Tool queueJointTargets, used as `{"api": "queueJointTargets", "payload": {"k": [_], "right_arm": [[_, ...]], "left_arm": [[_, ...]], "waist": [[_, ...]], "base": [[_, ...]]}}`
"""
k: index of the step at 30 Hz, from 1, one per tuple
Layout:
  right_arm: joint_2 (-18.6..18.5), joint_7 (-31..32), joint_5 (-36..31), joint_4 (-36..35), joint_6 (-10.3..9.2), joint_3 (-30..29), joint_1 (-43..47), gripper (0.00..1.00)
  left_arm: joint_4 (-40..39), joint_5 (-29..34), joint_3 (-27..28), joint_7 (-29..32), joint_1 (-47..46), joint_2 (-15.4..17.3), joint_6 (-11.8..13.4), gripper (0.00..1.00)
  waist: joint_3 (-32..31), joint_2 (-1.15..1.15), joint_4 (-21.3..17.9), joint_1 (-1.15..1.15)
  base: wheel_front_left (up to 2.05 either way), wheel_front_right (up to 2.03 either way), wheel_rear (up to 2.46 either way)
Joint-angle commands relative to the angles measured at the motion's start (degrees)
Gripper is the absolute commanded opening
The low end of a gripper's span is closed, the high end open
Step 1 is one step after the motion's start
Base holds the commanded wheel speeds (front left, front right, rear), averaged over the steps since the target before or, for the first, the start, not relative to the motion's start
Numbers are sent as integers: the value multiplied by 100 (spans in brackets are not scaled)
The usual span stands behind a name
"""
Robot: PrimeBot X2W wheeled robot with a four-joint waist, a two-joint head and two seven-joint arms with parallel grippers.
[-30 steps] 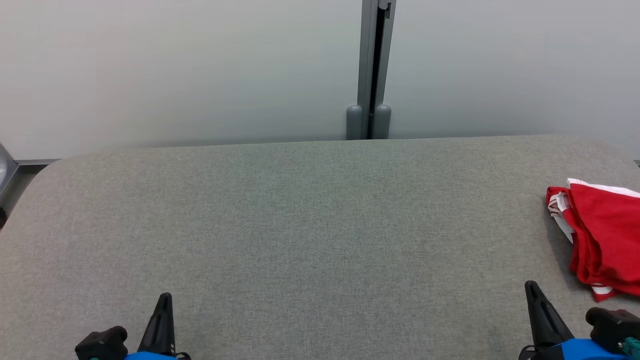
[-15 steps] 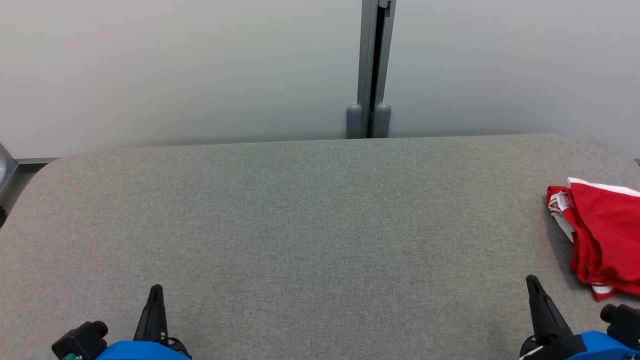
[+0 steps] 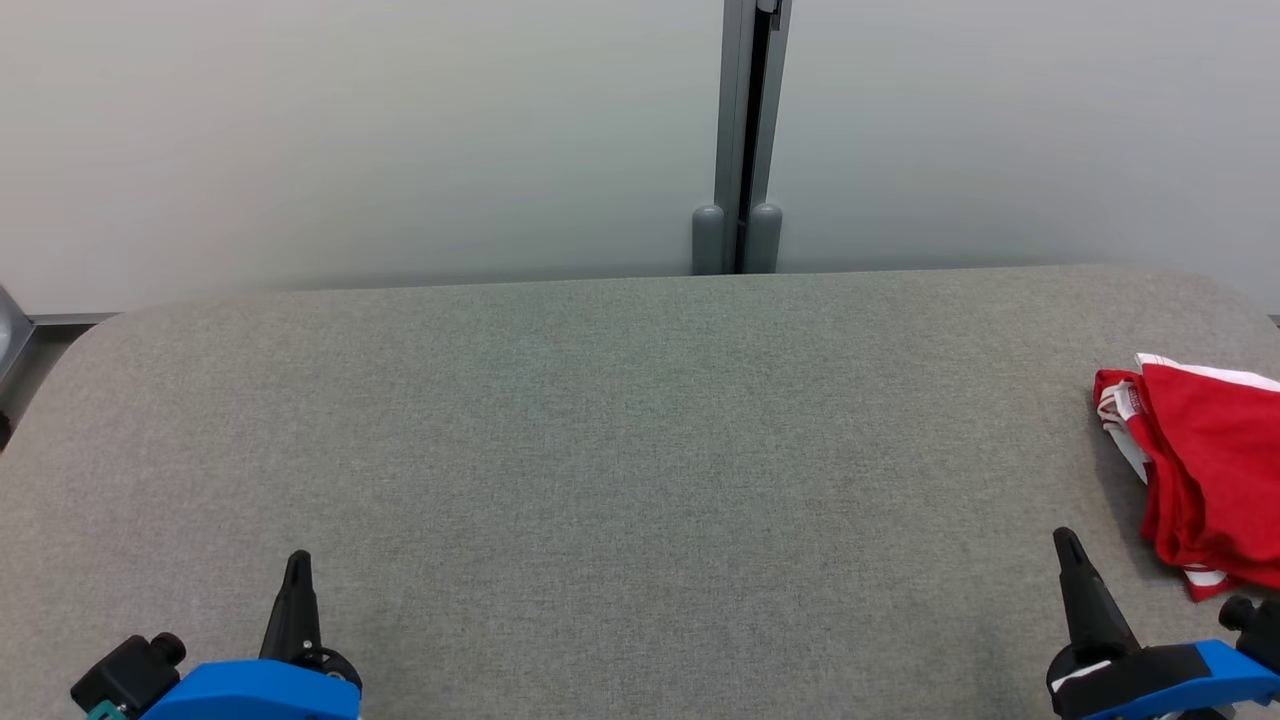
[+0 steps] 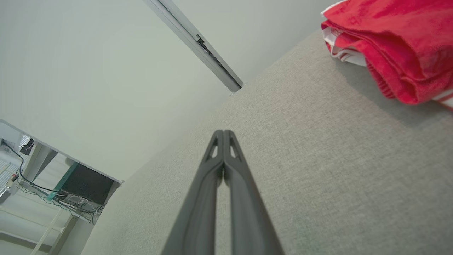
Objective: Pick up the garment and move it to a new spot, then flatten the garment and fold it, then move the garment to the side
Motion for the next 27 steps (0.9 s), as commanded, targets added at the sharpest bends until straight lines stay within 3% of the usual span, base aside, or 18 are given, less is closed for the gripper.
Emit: {"api": "queueJointTargets", "payload": {"k": [1,27], "right_arm": [[-22,39,223,-37,1,-14,-155,0],[-22,250,1941,106,2,-22,-408,0]], "left_arm": [[-103,-174,53,43,-176,3,-44,0],[-323,-1626,335,485,-320,-123,-64,0]], "waist": [[2,0,0,0],[38,0,-4,0]], "base": [[0,0,0],[0,0,0]]}}
